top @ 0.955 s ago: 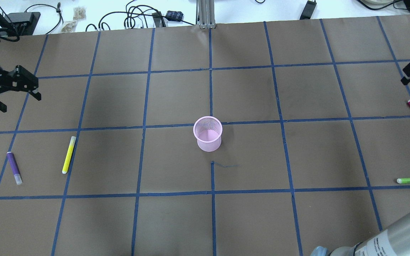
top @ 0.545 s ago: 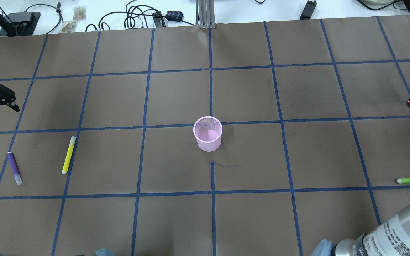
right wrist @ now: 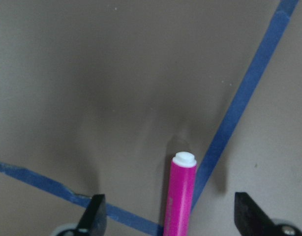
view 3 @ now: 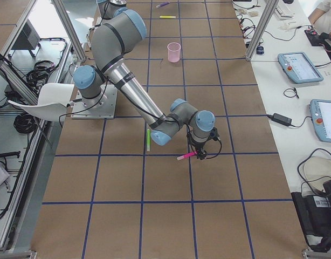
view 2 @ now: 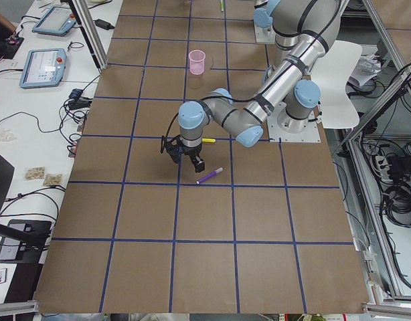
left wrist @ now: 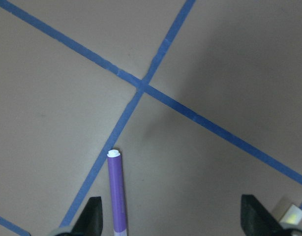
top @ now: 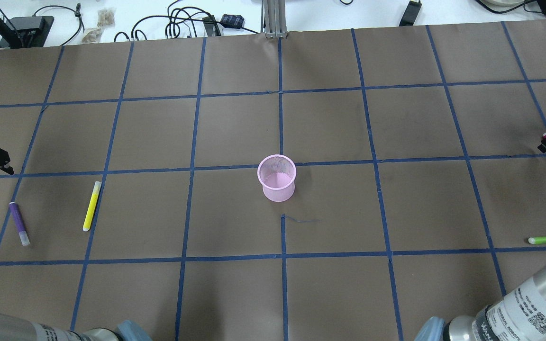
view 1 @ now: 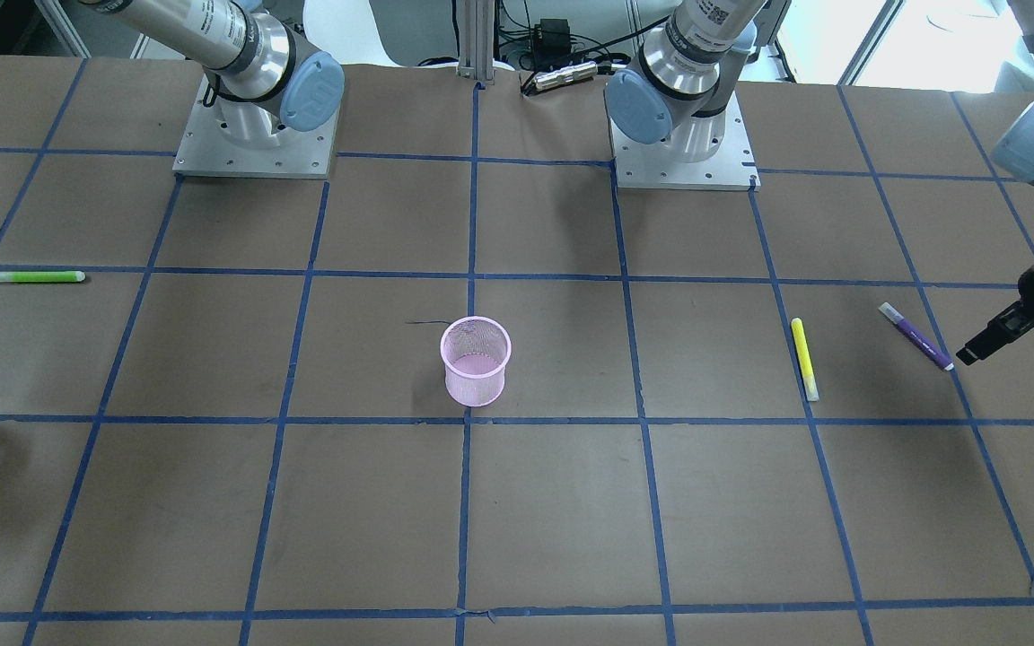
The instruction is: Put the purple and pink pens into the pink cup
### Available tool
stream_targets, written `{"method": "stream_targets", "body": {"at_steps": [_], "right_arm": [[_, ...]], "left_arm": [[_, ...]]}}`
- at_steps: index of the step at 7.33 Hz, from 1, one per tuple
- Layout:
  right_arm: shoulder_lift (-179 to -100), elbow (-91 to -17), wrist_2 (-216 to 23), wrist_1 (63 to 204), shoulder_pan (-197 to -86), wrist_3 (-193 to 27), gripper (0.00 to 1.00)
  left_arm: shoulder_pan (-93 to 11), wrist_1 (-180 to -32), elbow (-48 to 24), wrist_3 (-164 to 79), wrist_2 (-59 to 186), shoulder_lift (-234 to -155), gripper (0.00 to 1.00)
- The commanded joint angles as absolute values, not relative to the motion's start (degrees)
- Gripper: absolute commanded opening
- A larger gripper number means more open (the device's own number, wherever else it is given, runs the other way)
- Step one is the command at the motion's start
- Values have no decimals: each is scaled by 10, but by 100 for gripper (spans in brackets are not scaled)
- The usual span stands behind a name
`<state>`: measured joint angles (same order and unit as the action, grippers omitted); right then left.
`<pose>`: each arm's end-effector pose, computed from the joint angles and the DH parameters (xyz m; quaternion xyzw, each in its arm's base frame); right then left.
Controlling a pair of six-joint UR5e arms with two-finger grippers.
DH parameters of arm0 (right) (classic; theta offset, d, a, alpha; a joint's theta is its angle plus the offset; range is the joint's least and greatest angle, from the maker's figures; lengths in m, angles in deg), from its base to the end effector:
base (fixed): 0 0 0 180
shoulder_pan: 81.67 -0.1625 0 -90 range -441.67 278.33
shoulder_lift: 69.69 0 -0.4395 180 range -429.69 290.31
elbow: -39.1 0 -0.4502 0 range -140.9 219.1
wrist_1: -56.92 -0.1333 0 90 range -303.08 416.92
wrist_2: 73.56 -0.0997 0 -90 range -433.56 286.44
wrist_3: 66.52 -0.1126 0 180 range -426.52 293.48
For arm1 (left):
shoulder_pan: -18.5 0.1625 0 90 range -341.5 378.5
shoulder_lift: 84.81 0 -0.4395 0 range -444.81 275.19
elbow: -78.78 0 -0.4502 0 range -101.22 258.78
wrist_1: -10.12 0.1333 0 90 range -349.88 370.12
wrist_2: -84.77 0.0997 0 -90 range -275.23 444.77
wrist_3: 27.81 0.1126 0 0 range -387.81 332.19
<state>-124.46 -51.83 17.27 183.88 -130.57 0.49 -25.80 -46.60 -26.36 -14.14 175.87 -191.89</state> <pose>-0.3730 -0.6278 0.1447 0.2241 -0.9745 -0.0018 0.0099 0.3462 -0.5211 0.2319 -0.2759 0.9611 -0.0033 0.0129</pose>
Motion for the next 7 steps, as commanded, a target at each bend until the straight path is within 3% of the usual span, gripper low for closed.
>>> {"method": "stream_targets", "body": {"at_steps": [1, 2, 3, 4, 5, 6, 7], "right_arm": [[-1243, -518, 173, 1841, -1305, 11, 67], [-1243, -518, 168, 1841, -1305, 11, 55], [-1240, -518, 169, 1843, -1306, 11, 50], [-1237, -518, 170, 1842, -1306, 11, 34], [-1238, -517, 174, 1842, -1305, 8, 1], [-1243, -515, 174, 1841, -1305, 3, 0], [-1248, -509, 175, 1837, -1311, -2, 0]], "left_arm": [[-241, -448, -269, -141, 1760, -1961, 100], [-241, -441, -270, -142, 1760, -1973, 100], [-239, -438, -269, -141, 1760, -1987, 98], [-239, -420, -268, -143, 1759, -2000, 97], [-239, -411, -268, -143, 1758, -2012, 85], [-239, -411, -269, -144, 1758, -2019, 75], [-239, -410, -268, -143, 1759, -2021, 75]]}}
